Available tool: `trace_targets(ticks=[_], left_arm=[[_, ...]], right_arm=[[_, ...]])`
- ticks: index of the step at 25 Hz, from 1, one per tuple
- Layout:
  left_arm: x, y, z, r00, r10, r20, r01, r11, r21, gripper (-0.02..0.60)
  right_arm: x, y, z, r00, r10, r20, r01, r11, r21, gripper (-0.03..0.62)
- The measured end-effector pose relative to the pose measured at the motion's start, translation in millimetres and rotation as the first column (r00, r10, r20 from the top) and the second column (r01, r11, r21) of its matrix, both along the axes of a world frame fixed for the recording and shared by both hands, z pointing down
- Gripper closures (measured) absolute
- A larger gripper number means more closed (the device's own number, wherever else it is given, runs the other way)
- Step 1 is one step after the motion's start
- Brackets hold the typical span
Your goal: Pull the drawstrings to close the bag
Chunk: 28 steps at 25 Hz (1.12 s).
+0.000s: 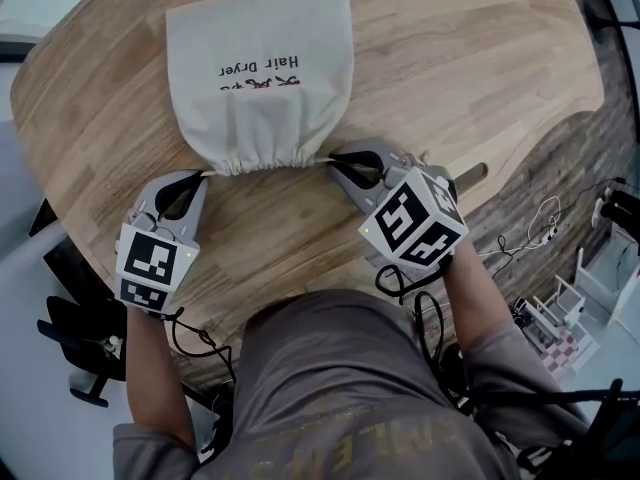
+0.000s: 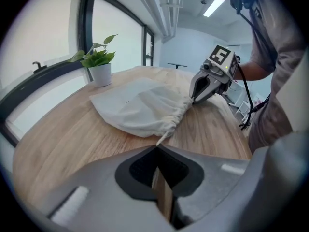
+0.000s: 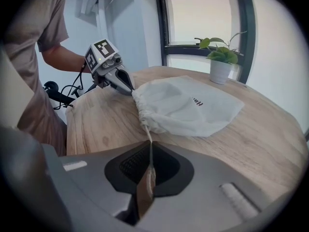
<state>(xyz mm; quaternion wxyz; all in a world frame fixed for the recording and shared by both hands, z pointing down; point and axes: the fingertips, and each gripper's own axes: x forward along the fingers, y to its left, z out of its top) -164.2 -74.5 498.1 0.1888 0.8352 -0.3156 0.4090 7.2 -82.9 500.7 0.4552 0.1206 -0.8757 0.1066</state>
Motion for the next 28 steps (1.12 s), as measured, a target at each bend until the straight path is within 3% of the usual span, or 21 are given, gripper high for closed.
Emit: trace_targets(ticks=[13, 18, 20, 23, 28], left_arm=[[-11, -3, -3, 0.996, -0.091, -0.022, 0.091, 0.996, 0.004, 0.578], [-10, -2, -26, 0.990, -0.135, -0.052, 0.137, 0.990, 0.041, 0.578], [-10, -11, -50, 0.986, -0.153, -0.067, 0.159, 0.983, 0.093, 0.578], [-9, -43, -95, 0.978, -0.181, -0.100, 0.200, 0.951, 0.234, 0.578], [-10, -74, -177, 0.957, -0.241, -0.163, 0.287, 0.870, 0.401, 0.578]], right_arm=[[10, -6, -2, 0.998, 0.056, 0.031, -0.055, 0.998, -0.021, 0.560], [9, -10, -27, 0.993, 0.099, 0.064, -0.100, 0.995, 0.021, 0.559], [7, -19, -53, 0.987, 0.121, 0.108, -0.128, 0.990, 0.053, 0.559], [7, -56, -101, 0.965, 0.162, 0.207, -0.192, 0.971, 0.139, 0.559], [5, -83, -193, 0.905, 0.210, 0.369, -0.299, 0.933, 0.202, 0.559]])
